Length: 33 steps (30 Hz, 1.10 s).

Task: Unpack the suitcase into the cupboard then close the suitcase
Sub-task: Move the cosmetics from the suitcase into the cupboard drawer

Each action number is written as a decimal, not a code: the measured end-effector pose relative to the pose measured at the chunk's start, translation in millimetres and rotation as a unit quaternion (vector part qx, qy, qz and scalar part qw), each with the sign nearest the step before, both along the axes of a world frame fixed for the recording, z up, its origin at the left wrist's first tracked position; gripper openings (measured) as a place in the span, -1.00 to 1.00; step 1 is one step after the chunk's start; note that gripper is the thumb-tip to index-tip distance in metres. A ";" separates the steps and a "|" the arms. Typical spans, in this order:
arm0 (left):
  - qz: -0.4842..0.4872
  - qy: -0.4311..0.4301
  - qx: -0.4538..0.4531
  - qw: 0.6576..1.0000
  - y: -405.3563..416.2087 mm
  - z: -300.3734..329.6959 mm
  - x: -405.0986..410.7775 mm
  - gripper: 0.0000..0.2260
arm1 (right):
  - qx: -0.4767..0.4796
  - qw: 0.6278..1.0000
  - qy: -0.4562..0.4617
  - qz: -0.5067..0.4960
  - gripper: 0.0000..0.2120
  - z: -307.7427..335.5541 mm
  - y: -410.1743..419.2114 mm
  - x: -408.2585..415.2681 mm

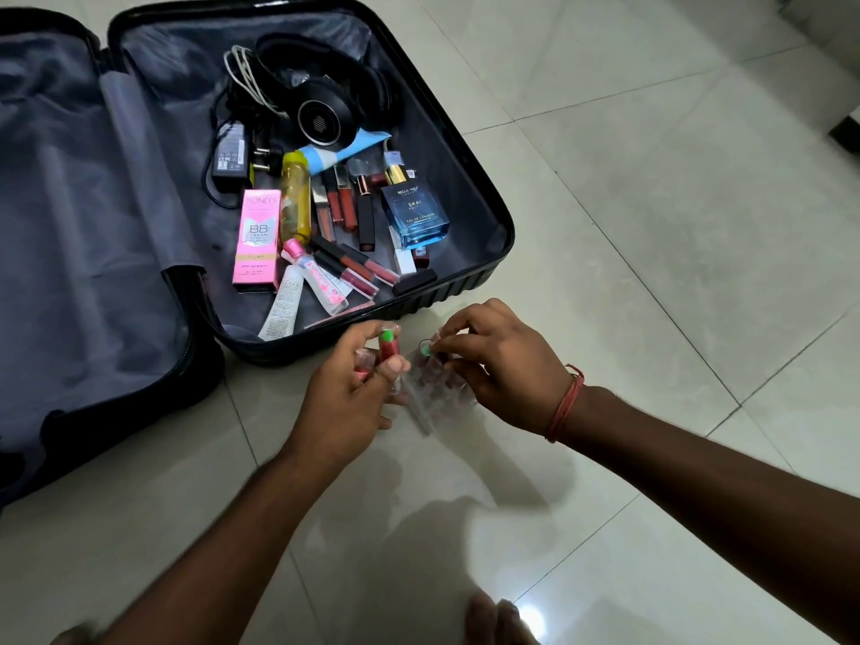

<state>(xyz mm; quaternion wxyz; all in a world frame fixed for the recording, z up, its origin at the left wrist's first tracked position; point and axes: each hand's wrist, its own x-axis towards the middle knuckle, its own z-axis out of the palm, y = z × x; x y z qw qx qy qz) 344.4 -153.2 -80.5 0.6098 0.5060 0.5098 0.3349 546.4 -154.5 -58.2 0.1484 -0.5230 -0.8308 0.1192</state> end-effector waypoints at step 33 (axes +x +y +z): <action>0.007 -0.038 0.015 0.999 4.2 -16.6 -4.8 -0.74 | -0.012 0.999 0.039 0.005 -0.79 -0.5 -9.4 11.4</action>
